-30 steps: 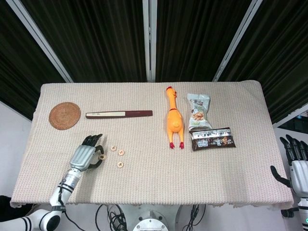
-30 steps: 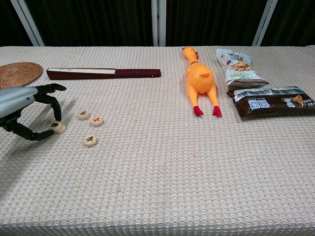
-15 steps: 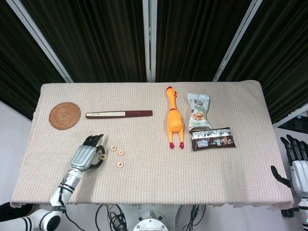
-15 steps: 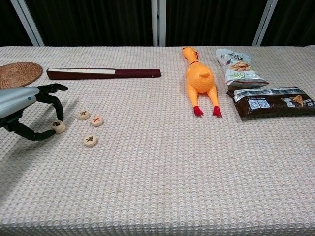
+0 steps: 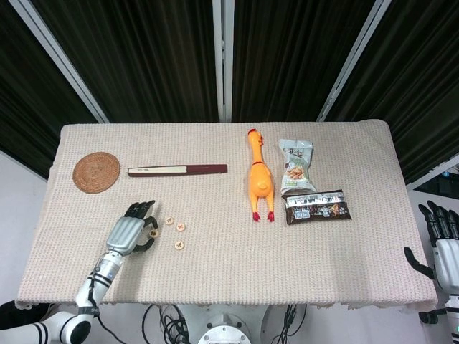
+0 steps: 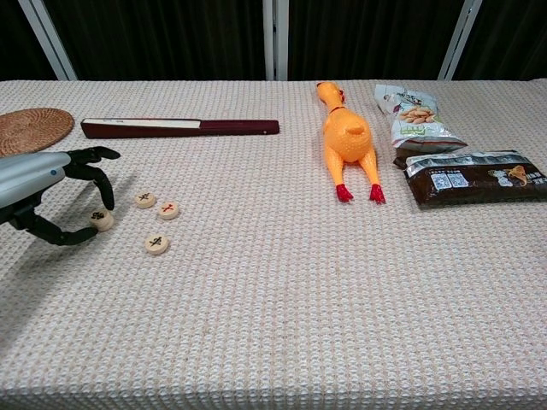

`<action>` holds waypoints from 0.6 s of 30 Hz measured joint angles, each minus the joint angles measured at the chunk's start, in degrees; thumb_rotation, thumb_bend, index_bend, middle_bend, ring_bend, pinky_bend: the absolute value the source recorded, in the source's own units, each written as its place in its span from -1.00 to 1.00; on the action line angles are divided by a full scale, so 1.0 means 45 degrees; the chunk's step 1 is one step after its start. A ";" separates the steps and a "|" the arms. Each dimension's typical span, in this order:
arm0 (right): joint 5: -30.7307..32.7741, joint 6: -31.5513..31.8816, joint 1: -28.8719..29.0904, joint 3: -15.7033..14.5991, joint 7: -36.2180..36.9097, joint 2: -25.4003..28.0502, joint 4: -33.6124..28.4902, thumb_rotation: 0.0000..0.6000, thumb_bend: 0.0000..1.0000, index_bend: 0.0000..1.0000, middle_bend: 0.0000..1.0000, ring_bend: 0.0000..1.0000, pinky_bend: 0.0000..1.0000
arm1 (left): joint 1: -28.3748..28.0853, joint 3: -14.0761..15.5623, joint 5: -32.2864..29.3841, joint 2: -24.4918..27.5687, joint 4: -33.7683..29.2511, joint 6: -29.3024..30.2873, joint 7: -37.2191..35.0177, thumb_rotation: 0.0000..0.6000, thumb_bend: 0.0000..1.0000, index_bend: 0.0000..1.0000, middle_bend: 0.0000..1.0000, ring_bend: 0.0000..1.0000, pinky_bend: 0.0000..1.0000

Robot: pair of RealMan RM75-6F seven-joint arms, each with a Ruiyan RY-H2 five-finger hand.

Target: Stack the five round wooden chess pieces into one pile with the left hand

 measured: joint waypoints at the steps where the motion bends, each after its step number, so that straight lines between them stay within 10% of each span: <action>1: -0.0005 0.0000 -0.0001 -0.0002 0.0002 0.0004 -0.0001 1.00 -0.49 -1.00 -1.00 -1.00 -1.00 | 0.0003 0.0002 0.0024 0.0013 -0.0040 0.0034 0.0009 1.00 -0.38 -0.35 -1.00 -1.00 -1.00; 18: -0.0076 0.0080 -0.0039 -0.0021 0.0027 0.0025 -0.0017 1.00 -0.49 -1.00 -1.00 -1.00 -1.00 | -0.0652 -0.0718 -0.0628 0.0123 -0.1436 -0.0117 0.1458 1.00 -0.38 -0.45 -1.00 -1.00 -1.00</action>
